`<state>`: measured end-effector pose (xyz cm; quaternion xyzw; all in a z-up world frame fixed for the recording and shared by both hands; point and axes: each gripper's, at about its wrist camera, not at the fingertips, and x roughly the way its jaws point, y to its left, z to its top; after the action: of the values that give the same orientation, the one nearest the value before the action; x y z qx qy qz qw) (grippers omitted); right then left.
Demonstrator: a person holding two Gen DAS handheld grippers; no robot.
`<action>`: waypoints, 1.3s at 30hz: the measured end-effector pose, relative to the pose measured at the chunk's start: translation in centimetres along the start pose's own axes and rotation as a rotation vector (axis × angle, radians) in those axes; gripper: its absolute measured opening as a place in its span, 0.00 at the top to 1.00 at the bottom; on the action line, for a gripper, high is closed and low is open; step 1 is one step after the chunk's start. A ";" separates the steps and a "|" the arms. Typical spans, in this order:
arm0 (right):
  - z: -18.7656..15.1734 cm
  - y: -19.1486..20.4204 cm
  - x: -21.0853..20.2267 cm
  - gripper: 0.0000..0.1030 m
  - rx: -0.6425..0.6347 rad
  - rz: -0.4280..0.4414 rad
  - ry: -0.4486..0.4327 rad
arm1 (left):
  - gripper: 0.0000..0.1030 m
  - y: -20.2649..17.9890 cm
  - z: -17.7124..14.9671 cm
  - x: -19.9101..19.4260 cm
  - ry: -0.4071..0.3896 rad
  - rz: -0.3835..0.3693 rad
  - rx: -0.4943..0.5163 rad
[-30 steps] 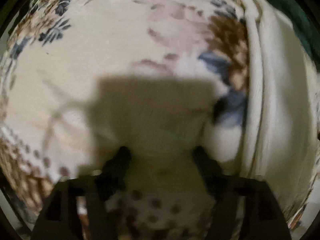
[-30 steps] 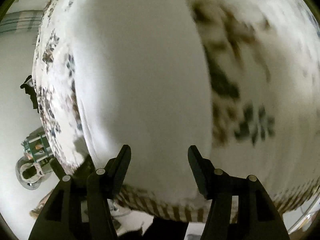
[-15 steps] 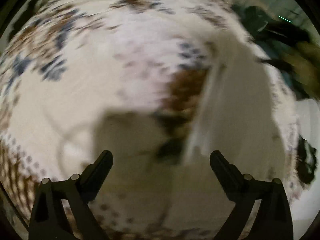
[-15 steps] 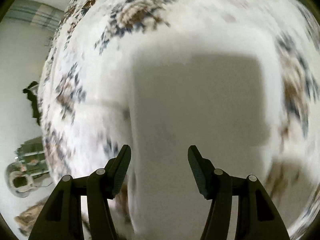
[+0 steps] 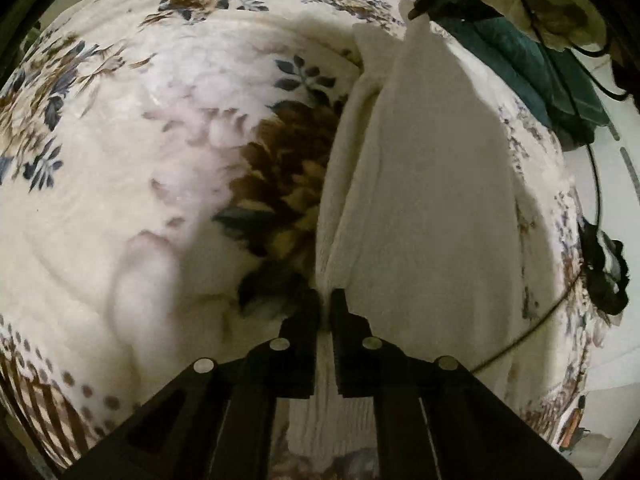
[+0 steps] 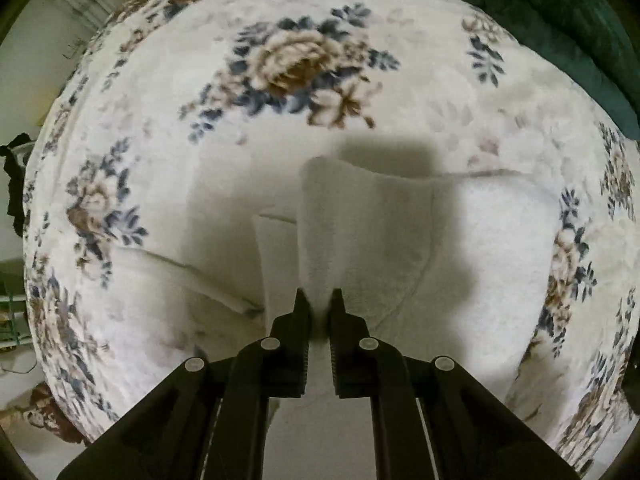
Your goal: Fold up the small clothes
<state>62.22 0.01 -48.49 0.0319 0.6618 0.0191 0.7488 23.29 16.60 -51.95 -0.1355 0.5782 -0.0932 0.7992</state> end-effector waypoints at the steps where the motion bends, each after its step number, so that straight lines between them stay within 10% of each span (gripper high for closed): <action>1: -0.3 0.9 0.0 0.92 -0.004 0.001 -0.006 | 0.96 0.4 -0.1 -0.4 -0.002 -0.003 -0.001; 11: -0.8 3.6 6.4 0.77 -0.075 -0.001 0.149 | 0.93 4.4 0.3 1.0 0.109 -0.071 -0.165; 13: -2.6 1.6 4.2 0.56 -0.047 0.108 0.127 | 0.80 5.6 0.3 0.7 0.114 -0.087 -0.199; 15: -5.2 -0.7 2.1 0.44 -0.010 0.182 0.104 | 0.34 6.7 0.3 0.7 0.112 -0.126 -0.228; 24: -29.7 -16.3 2.3 0.44 0.346 0.225 0.285 | 0.34 6.7 0.2 2.6 0.180 -0.242 -0.250; 29: -41.8 -20.0 8.0 0.44 0.631 0.426 0.418 | 0.34 5.8 0.6 2.9 0.206 -0.213 -0.207; 31: -44.1 -19.6 9.3 0.64 0.675 0.505 0.401 | 0.34 5.7 0.7 3.1 0.219 -0.207 -0.189; 32: -44.9 -19.2 9.4 0.94 0.684 0.515 0.370 | 0.34 5.6 0.8 3.1 0.226 -0.204 -0.178; 39: -51.1 -17.6 7.9 0.98 0.742 0.428 0.361 | 0.34 4.1 0.9 3.2 0.269 -0.181 -0.108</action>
<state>12.26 -15.88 -63.81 0.4296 0.7222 -0.0594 0.5388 25.13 19.59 -55.92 -0.2161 0.6696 -0.1509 0.6944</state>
